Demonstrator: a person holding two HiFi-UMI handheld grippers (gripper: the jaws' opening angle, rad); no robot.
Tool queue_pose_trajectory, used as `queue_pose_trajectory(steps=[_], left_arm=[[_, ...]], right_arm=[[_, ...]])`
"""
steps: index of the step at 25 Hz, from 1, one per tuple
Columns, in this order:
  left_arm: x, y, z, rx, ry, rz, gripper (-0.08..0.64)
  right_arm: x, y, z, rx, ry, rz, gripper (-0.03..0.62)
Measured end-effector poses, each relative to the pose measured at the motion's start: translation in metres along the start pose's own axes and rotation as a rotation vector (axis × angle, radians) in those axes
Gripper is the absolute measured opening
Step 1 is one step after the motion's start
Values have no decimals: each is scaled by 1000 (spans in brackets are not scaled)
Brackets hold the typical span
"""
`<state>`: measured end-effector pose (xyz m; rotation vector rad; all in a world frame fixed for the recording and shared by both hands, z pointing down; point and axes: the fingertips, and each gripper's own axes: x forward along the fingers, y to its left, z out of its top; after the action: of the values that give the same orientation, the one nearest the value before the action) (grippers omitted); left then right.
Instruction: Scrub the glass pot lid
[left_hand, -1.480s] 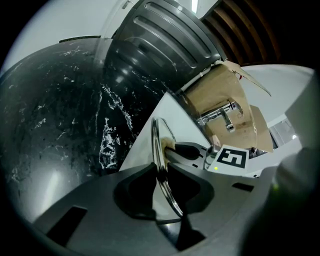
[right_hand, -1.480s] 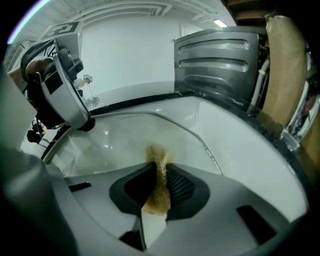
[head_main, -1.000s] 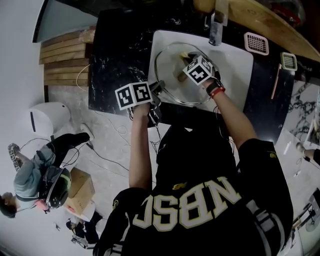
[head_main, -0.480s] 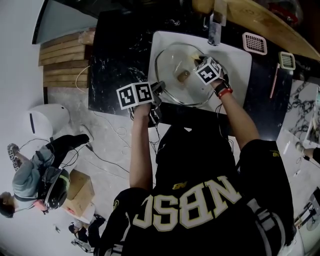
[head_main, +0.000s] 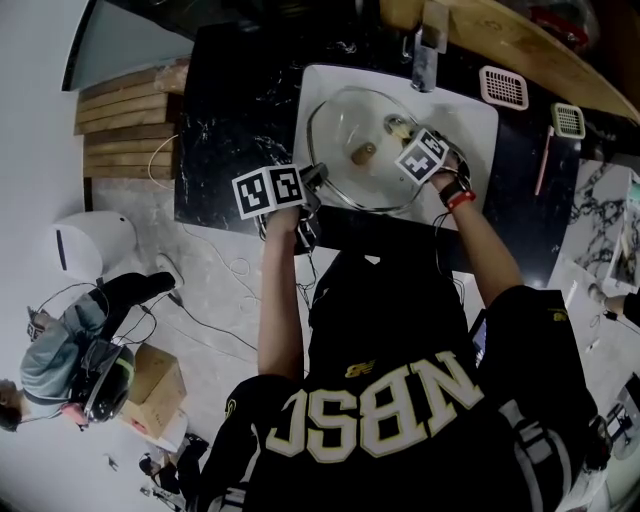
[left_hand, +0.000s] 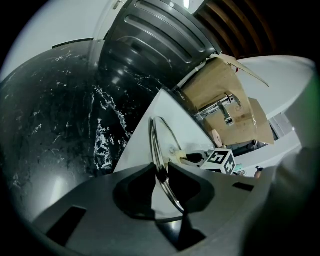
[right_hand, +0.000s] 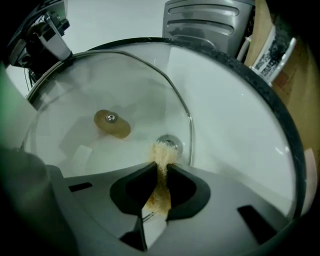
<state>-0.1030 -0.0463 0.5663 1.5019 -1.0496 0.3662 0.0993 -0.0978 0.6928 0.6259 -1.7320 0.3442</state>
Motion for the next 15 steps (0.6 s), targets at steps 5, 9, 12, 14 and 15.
queue_pose_trajectory(steps=[5,9,12,14,15], left_arm=[[0,0,0,2,2,-5,91],[0,0,1,5,0,-5,91],[0,0,-1,8,-3,1,91],[0,0,-1,8,-2,2,91],[0,-1,0,8,-1,2,91]], right_arm=[[-13,21,-11,9,-6,74,54],[-25,43,-9,-2,-29,127,54],[-36,63,-4,-1,-56,161,52],[-44,76,2,-12,-70,178,52],[-48,82,5,-18,-78,190,52]])
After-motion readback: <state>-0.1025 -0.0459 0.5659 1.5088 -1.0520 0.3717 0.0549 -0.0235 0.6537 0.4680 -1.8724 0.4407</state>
